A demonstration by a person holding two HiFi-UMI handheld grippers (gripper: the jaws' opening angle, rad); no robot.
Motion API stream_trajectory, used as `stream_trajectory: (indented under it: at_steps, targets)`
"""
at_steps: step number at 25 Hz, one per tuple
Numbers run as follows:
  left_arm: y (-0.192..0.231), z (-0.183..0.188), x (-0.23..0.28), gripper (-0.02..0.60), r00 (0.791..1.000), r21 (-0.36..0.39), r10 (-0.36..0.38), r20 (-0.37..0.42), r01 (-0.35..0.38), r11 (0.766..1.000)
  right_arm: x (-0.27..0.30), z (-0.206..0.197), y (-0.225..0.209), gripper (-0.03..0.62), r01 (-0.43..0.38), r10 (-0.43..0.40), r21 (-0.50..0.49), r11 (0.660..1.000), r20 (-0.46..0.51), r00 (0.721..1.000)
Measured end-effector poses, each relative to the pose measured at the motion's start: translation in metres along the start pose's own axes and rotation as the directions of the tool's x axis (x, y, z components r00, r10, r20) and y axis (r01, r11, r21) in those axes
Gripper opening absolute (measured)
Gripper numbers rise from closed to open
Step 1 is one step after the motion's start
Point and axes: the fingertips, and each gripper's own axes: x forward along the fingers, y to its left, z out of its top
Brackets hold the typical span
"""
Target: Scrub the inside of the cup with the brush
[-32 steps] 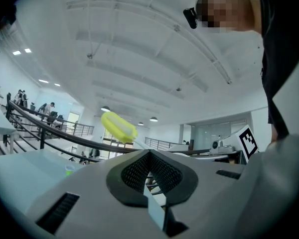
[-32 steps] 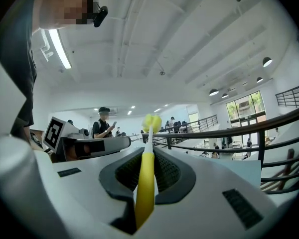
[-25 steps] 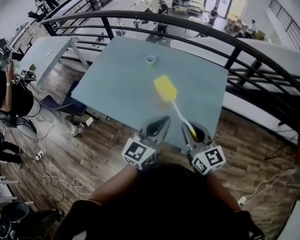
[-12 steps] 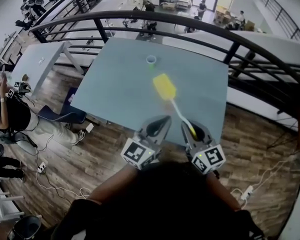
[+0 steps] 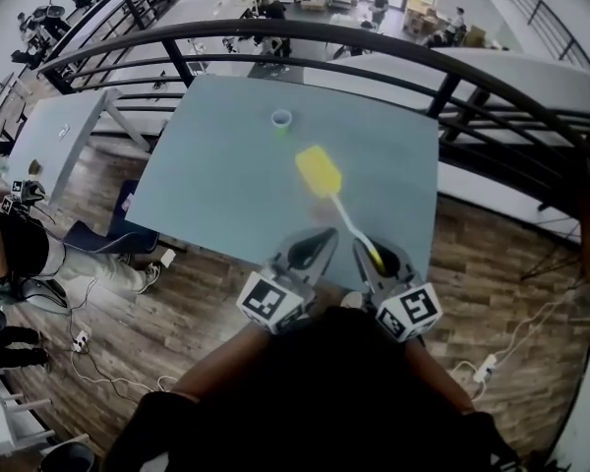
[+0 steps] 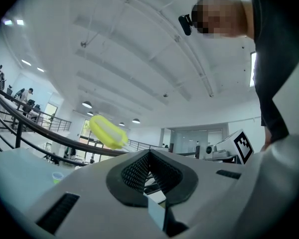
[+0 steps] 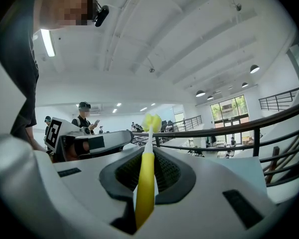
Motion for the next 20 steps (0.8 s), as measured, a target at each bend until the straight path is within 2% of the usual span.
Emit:
stream_trajectory:
  at_steps: [7,20]
  targets:
    - [0.009,0.000,0.041,-0.002,1.000,-0.018,0.027,-0.015,-0.028,0.999,0.010,0.011,-0.043,0.040,-0.027,0.027,-0.026,0.999,0.003,1.000]
    - [0.000,-0.008,0.126,0.000,1.000,0.015,0.014,-0.025,-0.014,1.000,0.004,0.020,-0.134,0.040,-0.032,0.031,0.023,0.999,0.019,0.999]
